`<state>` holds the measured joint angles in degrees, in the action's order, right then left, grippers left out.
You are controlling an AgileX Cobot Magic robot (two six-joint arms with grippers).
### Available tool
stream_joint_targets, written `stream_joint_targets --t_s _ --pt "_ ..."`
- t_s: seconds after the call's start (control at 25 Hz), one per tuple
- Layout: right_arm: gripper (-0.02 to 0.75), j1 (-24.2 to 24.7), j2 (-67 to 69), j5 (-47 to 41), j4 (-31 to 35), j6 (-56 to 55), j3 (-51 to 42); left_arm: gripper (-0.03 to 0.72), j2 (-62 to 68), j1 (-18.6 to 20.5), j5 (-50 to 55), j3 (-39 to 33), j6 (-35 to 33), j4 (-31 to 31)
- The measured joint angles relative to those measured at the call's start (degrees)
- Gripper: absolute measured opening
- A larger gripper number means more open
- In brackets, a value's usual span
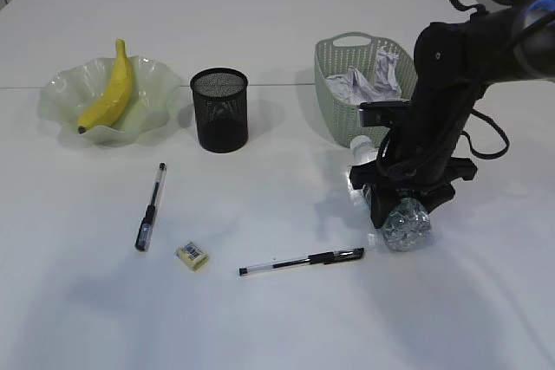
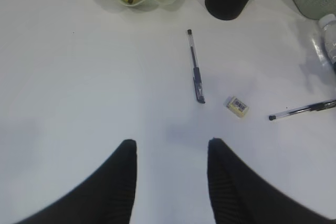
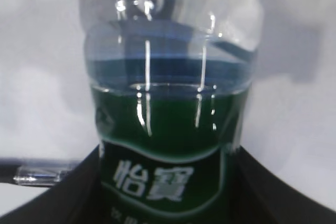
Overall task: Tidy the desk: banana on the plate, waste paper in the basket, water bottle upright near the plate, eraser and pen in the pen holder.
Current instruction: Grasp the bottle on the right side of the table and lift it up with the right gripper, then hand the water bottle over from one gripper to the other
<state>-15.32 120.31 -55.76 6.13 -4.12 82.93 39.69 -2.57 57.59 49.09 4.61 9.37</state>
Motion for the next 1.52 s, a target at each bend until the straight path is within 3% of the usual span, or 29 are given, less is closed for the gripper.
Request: stream_joint_targets --t_s 0.64,1.08,1.28,1.52 --pt "0.396 0.0 -9.47 -6.09 -1.0 1.86 -1.39 0.309 0.0 0.0 0.0 0.0 0.0 0.0" --pt "0.395 0.0 -29.47 1.53 -0.39 6.37 -15.88 0.308 0.0 0.0 0.3 0.0 0.0 0.2" --pt "0.395 0.0 -38.0 4.71 3.92 11.92 -20.13 0.308 0.0 0.0 0.3 0.0 0.0 0.45" --pt "0.395 0.0 -44.56 5.3 14.98 25.35 -22.11 0.308 0.0 0.0 0.04 0.0 0.0 3.04"
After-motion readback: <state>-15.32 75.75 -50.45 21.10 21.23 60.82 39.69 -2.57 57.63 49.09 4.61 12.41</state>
